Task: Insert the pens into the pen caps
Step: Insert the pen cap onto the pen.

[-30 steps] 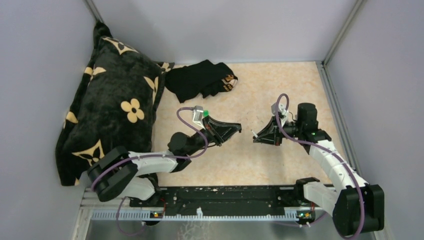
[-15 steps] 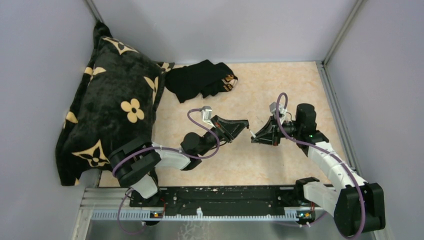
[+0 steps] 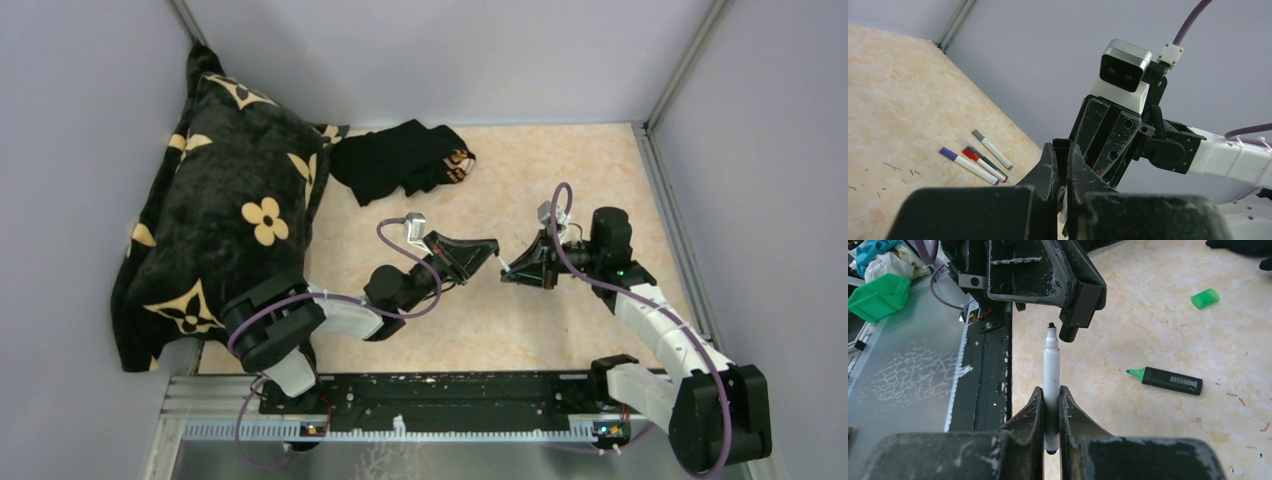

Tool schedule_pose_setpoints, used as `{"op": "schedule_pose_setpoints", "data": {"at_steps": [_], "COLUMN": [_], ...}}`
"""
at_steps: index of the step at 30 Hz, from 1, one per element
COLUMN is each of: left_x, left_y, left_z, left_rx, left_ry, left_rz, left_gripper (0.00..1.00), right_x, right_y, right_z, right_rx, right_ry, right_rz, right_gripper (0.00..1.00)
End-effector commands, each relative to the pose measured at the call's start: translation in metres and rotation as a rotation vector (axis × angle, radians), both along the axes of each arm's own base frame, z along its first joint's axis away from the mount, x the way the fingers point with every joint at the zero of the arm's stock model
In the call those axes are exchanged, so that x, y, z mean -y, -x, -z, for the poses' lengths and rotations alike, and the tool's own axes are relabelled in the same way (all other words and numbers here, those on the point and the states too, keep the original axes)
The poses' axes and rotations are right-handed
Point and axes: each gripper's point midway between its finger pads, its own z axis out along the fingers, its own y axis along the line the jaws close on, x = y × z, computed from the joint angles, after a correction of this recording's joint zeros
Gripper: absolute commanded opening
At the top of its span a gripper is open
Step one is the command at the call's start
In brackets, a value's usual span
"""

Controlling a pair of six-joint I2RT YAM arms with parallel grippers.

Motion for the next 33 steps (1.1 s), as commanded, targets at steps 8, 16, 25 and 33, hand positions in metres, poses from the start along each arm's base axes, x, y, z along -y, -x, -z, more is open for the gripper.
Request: {"op": "schedule_pose_setpoints", "data": {"at_steps": [8, 16, 25, 33], "left_x": [-0.028, -0.029, -0.030, -0.030], "left_y": [0.017, 0.017, 0.018, 0.018], "left_z": [-0.079, -0.083, -0.086, -0.086], "left_rx": [0.171, 0.177, 0.182, 0.179], "left_ry": [0.279, 0.289, 0.297, 0.300], "left_rz": [-0.013, -0.015, -0.016, -0.012], "left_gripper": [0.00, 0.00, 0.00, 0.00], "right_x": [-0.001, -0.002, -0.002, -0.003], "right_y": [-0.006, -0.003, -0.002, -0.004], "right_z": [0.004, 0.008, 0.011, 0.011], "right_rx": [0.023, 0.029, 0.030, 0.031], "right_ry": [0.013, 0.025, 0.029, 0.032], "right_rz": [0.024, 0.007, 0.004, 0.012], "right_gripper": [0.00, 0.00, 0.00, 0.00]}}
